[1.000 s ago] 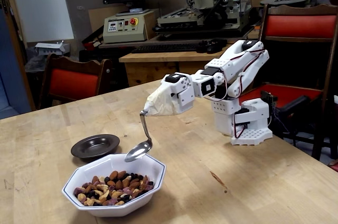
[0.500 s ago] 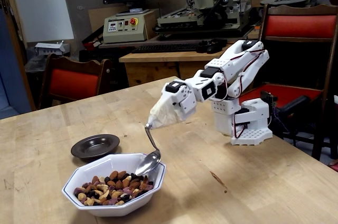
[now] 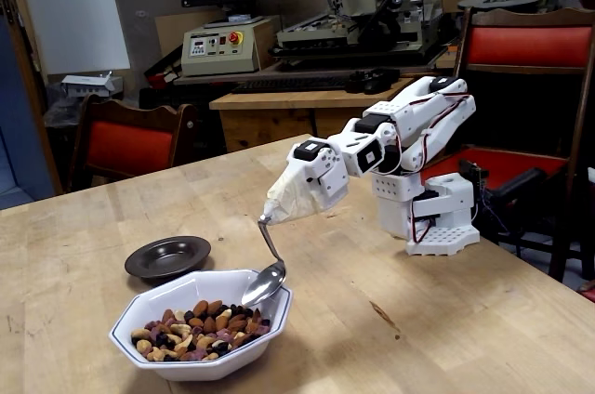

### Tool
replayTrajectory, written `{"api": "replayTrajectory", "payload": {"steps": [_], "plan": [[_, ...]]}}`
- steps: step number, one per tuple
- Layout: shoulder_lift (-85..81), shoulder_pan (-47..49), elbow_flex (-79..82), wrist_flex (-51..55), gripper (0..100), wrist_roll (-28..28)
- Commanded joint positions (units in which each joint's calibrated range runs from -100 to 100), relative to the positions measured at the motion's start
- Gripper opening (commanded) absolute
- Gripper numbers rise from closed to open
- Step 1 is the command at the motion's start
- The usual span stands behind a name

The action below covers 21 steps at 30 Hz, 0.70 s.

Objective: Use spoon to take food

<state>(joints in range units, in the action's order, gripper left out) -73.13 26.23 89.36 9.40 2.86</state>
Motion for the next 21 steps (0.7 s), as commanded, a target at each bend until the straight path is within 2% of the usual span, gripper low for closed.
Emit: {"api": "replayTrajectory", "payload": {"steps": [1, 9, 21], "plan": [[0.3, -0.2, -1.3, -2.6, 4, -0.2], [0.3, -0.2, -1.2, -12.6, 4, -0.2], [0.3, -0.3, -1.2, -17.9, 4, -0.2]]}}
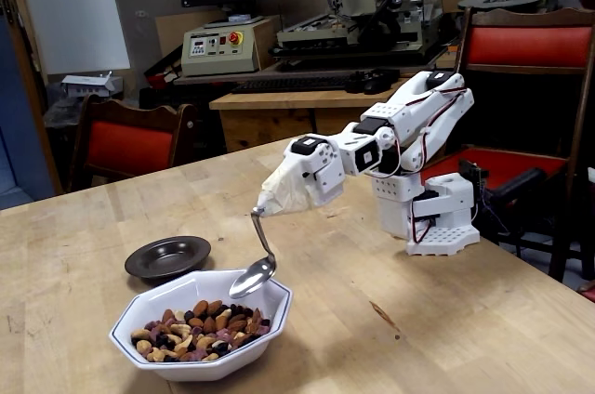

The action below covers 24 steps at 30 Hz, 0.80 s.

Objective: Use spoon to take food

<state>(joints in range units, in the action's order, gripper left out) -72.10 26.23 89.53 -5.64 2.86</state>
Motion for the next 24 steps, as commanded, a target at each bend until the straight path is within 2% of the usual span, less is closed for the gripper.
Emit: {"api": "replayTrajectory", "payload": {"steps": [1, 10, 24], "plan": [[-0.7, -0.3, -1.4, -3.6, 4, -0.2], [-0.3, -0.3, -1.2, -9.2, 4, -0.2], [3.4, -0.4, -1.4, -9.5, 4, -0.2]]}}
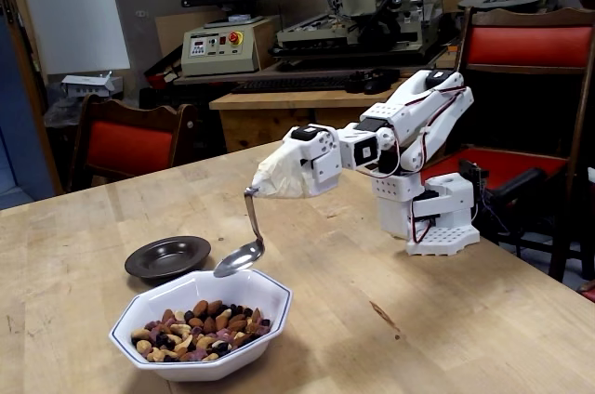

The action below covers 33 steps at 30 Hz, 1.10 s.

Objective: Use spoon to take food

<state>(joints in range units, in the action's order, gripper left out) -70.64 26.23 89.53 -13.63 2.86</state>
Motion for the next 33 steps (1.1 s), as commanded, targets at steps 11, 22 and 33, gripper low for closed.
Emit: {"api": "replayTrajectory", "payload": {"steps": [11, 22, 33], "plan": [[16.0, -0.4, -9.8, -7.1, 4, -0.2], [26.0, -0.4, -15.7, -10.9, 4, -0.2], [37.3, -0.4, -22.2, -14.2, 4, -0.2]]}}
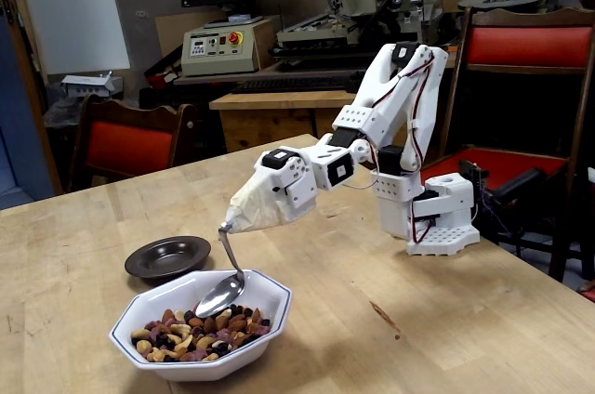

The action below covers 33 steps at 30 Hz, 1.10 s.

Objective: Use spoon to take food

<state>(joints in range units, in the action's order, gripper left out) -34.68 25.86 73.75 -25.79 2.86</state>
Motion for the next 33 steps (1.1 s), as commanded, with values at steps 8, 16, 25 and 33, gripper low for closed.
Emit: {"api": "replayTrajectory", "payload": {"steps": [8, 16, 25, 33], "plan": [[4.4, -0.1, -10.6, -2.0, 4, -0.1], [4.1, 0.0, -11.8, -2.0, 4, 0.2], [4.1, 0.1, -11.8, -2.0, 4, 0.3], [4.6, -0.2, -11.2, -2.0, 4, 0.3]]}}
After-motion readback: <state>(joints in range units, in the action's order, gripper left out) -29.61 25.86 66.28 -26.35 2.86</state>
